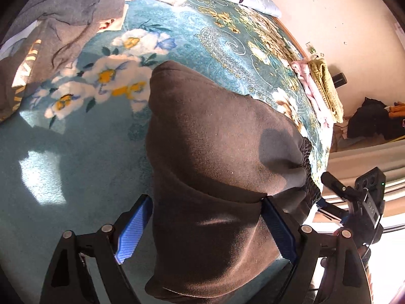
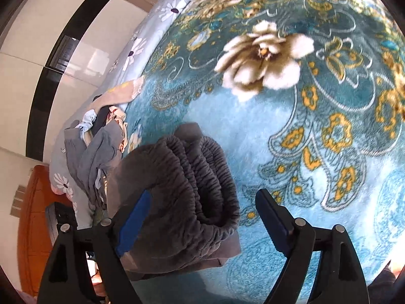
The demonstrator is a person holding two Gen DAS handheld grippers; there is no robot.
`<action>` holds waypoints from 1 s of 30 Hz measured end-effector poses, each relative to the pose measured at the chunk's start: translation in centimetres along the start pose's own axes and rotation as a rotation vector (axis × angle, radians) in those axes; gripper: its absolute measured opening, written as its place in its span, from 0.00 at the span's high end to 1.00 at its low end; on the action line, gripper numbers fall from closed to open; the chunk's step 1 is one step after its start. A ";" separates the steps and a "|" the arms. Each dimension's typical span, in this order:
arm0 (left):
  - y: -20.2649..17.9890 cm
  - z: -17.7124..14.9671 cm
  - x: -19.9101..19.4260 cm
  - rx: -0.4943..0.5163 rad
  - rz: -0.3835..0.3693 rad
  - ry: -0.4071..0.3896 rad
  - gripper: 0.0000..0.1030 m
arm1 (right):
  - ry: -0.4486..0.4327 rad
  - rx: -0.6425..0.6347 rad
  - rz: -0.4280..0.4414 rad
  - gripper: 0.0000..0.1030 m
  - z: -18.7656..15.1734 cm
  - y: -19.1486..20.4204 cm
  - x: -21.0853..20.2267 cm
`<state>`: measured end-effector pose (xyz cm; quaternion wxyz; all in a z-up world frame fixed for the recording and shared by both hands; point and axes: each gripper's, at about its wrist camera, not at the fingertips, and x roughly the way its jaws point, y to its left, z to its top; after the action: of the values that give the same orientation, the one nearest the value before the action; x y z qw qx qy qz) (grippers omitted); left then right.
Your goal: Fold clothes
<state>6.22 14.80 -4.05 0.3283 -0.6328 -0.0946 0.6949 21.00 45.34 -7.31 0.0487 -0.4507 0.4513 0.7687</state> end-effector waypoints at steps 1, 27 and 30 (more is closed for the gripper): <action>0.0 0.2 -0.1 -0.004 -0.012 -0.004 0.13 | 0.020 -0.001 0.002 0.13 -0.2 -0.1 0.7; 0.4 0.4 1.5 0.004 -0.053 -0.040 0.32 | 0.125 0.108 0.032 0.25 -1.5 1.4 4.0; 1.2 0.0 0.5 -0.019 -0.082 -0.052 0.42 | 0.120 0.073 0.037 0.32 -1.8 2.9 3.2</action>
<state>5.82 14.18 -5.12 0.3476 -0.6132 -0.1356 0.6963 18.93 41.23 -8.09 0.0237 -0.4856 0.4893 0.7240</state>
